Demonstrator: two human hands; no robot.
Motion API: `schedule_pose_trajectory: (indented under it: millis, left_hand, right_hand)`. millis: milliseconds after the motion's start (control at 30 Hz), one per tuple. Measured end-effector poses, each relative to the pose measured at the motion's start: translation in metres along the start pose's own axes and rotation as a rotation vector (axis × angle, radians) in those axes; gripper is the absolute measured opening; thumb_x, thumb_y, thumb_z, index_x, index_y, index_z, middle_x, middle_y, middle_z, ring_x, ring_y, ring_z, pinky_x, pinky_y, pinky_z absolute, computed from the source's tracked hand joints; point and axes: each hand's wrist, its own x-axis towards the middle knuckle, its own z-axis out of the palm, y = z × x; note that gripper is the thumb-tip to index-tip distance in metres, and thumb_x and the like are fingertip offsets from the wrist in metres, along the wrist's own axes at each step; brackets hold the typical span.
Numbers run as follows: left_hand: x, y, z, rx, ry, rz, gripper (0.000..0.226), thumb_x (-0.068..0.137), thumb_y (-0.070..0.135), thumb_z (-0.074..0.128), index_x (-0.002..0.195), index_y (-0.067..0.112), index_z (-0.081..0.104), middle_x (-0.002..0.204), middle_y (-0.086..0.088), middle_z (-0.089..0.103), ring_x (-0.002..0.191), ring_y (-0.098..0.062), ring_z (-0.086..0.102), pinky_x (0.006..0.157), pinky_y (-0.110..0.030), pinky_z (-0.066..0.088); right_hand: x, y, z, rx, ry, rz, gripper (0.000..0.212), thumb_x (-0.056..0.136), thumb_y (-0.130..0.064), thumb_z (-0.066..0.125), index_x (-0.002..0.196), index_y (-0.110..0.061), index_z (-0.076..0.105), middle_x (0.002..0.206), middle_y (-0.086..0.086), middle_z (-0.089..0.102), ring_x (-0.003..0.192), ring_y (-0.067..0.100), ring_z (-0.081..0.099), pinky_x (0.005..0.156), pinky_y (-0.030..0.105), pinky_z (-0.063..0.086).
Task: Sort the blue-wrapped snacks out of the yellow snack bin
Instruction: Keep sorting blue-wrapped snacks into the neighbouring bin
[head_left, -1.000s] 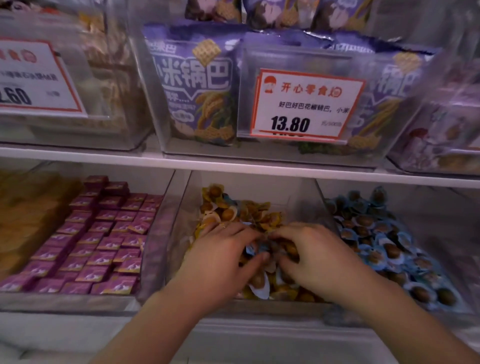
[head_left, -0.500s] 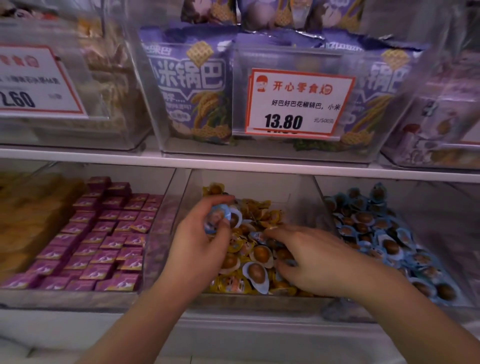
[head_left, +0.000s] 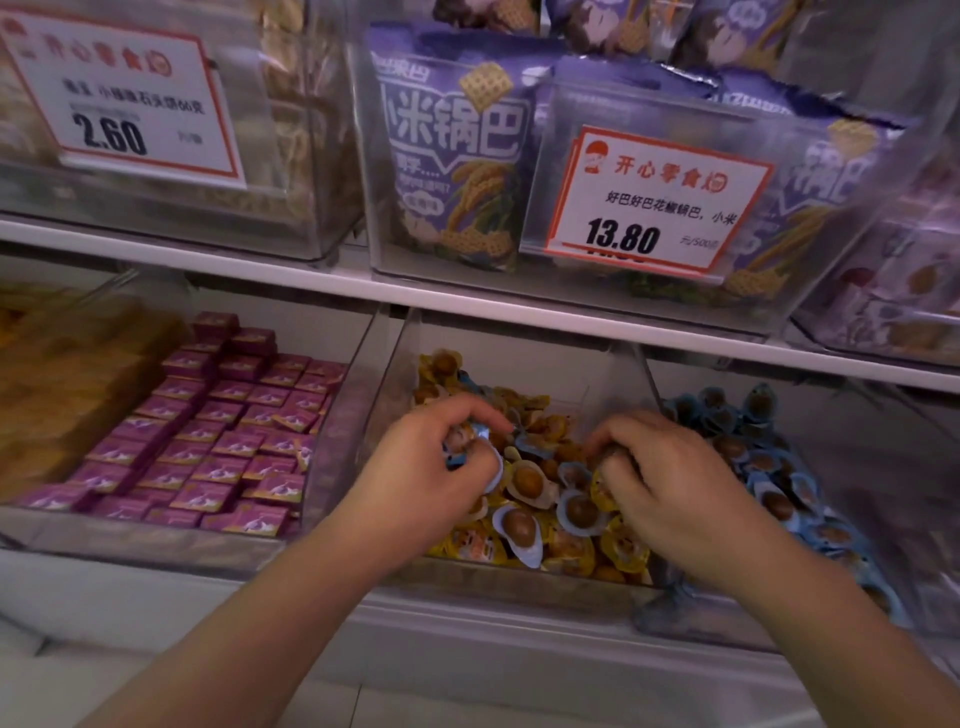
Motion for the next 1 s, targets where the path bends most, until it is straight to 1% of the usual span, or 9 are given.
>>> schedule_pose_trajectory:
  millis: [67, 133, 233, 367, 567, 667, 767, 900, 1000]
  left_hand:
    - [-0.001, -0.001, 0.001, 0.049, -0.073, 0.029, 0.025, 0.094, 0.026, 0.061, 0.109, 0.046, 0.065, 0.078, 0.012, 0.062, 0.067, 0.001, 0.06, 0.057, -0.017, 0.049]
    - [-0.002, -0.001, 0.002, -0.014, -0.135, 0.023, 0.032, 0.095, 0.026, 0.065, 0.12, 0.046, 0.061, 0.103, 0.012, 0.066, 0.09, -0.003, 0.067, 0.075, -0.024, 0.058]
    - [0.001, -0.002, 0.005, -0.243, -0.13, -0.061, 0.037, 0.093, 0.016, 0.067, 0.118, 0.043, 0.065, 0.107, 0.002, 0.066, 0.087, -0.017, 0.072, 0.071, -0.034, 0.062]
    - [0.006, -0.004, 0.008, -0.349, -0.025, -0.12, 0.033, 0.095, 0.006, 0.063, 0.117, 0.03, 0.069, 0.099, -0.008, 0.068, 0.087, -0.024, 0.073, 0.073, -0.039, 0.062]
    - [0.01, 0.007, 0.013, -0.707, 0.1, -0.295, 0.021, 0.096, 0.007, 0.058, 0.106, 0.016, 0.074, 0.108, -0.016, 0.069, 0.097, -0.027, 0.072, 0.076, -0.041, 0.06]
    - [0.012, 0.019, 0.021, -0.742, 0.172, -0.229, 0.021, 0.094, 0.013, 0.061, 0.103, 0.025, 0.076, 0.103, -0.01, 0.073, 0.095, -0.025, 0.071, 0.076, -0.036, 0.056]
    - [0.009, 0.03, 0.037, -0.611, 0.281, -0.111, 0.02, 0.092, 0.015, 0.064, 0.101, 0.03, 0.074, 0.091, -0.005, 0.075, 0.081, -0.022, 0.07, 0.069, -0.034, 0.056]
    - [0.002, 0.033, 0.056, -0.281, 0.351, 0.072, 0.022, 0.097, 0.013, 0.061, 0.104, 0.033, 0.068, 0.097, 0.015, 0.072, 0.091, -0.005, 0.069, 0.075, -0.016, 0.053]
    - [-0.005, 0.037, 0.064, 0.046, 0.197, 0.287, 0.031, 0.103, 0.035, 0.042, 0.132, 0.041, 0.049, 0.129, 0.033, 0.054, 0.123, 0.006, 0.051, 0.103, -0.019, 0.041]
  right_hand:
    - [-0.003, 0.0, 0.003, -0.273, -0.097, -0.096, 0.025, 0.098, -0.036, 0.036, 0.099, -0.024, 0.059, 0.091, -0.008, 0.051, 0.087, 0.017, 0.058, 0.068, 0.034, 0.044]
    - [-0.006, -0.002, 0.01, -0.464, -0.161, -0.169, 0.031, 0.101, -0.045, 0.035, 0.111, -0.026, 0.057, 0.103, -0.004, 0.055, 0.093, 0.024, 0.06, 0.069, 0.036, 0.042]
    - [-0.009, -0.004, 0.016, -0.573, -0.261, -0.194, 0.043, 0.097, -0.058, 0.039, 0.125, -0.028, 0.055, 0.119, 0.001, 0.054, 0.093, 0.027, 0.06, 0.068, 0.034, 0.032]
    - [-0.006, -0.005, 0.018, -0.458, -0.264, -0.142, 0.033, 0.094, -0.048, 0.055, 0.121, -0.029, 0.055, 0.115, 0.0, 0.046, 0.091, 0.028, 0.06, 0.062, 0.034, 0.036]
    - [0.002, -0.009, 0.01, 0.145, -0.018, 0.081, 0.015, 0.09, -0.045, 0.066, 0.099, -0.036, 0.059, 0.095, -0.021, 0.053, 0.089, 0.001, 0.058, 0.068, 0.018, 0.045]
    - [0.007, -0.029, 0.013, 1.045, 0.1, 0.416, 0.015, 0.088, -0.036, 0.069, 0.091, -0.022, 0.072, 0.075, -0.008, 0.066, 0.064, 0.006, 0.061, 0.055, 0.022, 0.047]
    - [0.008, -0.048, 0.016, 1.681, -0.036, 0.647, 0.033, 0.096, -0.035, 0.057, 0.093, -0.009, 0.077, 0.081, 0.012, 0.067, 0.062, 0.021, 0.061, 0.057, 0.033, 0.049]
    - [0.008, -0.053, 0.024, 1.792, -0.035, 0.666, 0.04, 0.096, -0.041, 0.052, 0.108, -0.012, 0.076, 0.109, 0.015, 0.074, 0.096, 0.027, 0.072, 0.081, 0.04, 0.055]
    - [0.004, -0.049, 0.024, 1.754, -0.007, 0.628, 0.037, 0.092, -0.035, 0.059, 0.117, -0.012, 0.072, 0.12, 0.015, 0.071, 0.116, 0.026, 0.066, 0.1, 0.04, 0.05]
